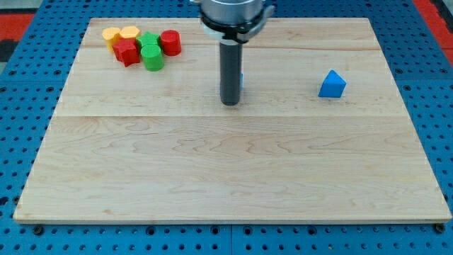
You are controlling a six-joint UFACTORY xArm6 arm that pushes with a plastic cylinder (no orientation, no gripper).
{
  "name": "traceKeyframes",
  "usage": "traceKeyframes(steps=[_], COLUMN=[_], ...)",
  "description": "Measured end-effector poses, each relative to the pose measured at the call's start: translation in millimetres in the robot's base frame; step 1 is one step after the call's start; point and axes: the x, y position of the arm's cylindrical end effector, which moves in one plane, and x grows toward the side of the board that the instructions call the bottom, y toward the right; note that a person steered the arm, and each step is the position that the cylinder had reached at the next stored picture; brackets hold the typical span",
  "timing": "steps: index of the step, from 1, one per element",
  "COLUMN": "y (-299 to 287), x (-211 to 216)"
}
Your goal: Place the blue cube to the bottom side of the green circle
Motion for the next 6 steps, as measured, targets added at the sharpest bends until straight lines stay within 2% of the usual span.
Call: traceKeyframes(steps=[1,2,3,4,5,6], y=[46,56,26,-85,-89,-111], x=[-1,-15,-42,-43,13,27])
